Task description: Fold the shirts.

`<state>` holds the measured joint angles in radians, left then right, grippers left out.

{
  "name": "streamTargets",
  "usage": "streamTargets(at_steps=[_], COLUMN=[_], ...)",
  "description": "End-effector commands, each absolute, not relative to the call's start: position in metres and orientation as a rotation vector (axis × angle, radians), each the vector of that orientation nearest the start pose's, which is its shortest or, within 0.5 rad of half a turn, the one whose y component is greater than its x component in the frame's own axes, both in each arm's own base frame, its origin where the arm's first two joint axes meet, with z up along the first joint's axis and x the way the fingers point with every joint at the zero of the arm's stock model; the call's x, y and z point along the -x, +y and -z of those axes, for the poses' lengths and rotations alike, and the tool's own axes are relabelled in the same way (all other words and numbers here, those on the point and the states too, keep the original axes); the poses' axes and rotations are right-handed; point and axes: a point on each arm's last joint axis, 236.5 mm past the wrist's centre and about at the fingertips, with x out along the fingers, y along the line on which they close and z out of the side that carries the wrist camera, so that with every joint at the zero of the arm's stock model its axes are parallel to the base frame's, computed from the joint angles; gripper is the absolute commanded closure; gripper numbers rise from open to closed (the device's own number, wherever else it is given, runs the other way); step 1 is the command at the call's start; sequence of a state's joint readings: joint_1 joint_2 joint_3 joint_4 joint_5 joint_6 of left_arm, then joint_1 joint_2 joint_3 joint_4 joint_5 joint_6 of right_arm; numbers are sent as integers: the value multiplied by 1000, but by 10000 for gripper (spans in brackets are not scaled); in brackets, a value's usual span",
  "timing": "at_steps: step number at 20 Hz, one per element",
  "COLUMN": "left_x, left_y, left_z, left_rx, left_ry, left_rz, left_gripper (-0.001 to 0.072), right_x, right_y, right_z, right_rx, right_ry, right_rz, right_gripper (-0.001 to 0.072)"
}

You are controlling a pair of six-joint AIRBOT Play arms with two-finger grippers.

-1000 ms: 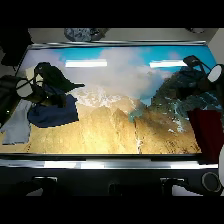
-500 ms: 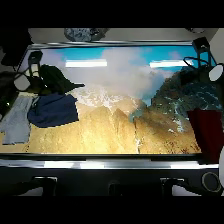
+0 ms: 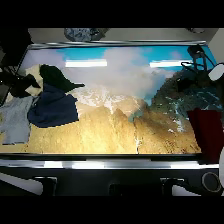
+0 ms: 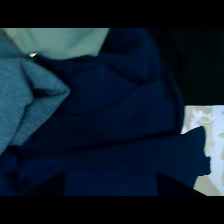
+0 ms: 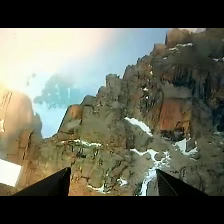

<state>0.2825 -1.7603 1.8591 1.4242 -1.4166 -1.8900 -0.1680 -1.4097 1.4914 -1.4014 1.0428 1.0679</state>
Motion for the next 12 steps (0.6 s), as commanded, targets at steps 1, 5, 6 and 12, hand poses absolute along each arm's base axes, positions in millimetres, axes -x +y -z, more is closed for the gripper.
streamTargets(at_steps=[1,5,6,12], left_x=[-455,-461,-464,-484], left_y=[115,106,106,106], left_z=[17,51,59,85], left_rx=[575,560,559,510], left_ry=[1472,1526,1525,1489], left_rz=[-397,-390,-389,-353], left_gripper=[-13,-13,-13,-13], right_x=[-469,-460,-459,-458], right_y=[-40,-36,-36,-33], right_z=[-83,-77,-77,-76], right_rx=[221,207,207,196], right_ry=[1004,1047,1051,1055], right_rz=[-218,-240,-241,-251], right_gripper=[90,90,90,90])
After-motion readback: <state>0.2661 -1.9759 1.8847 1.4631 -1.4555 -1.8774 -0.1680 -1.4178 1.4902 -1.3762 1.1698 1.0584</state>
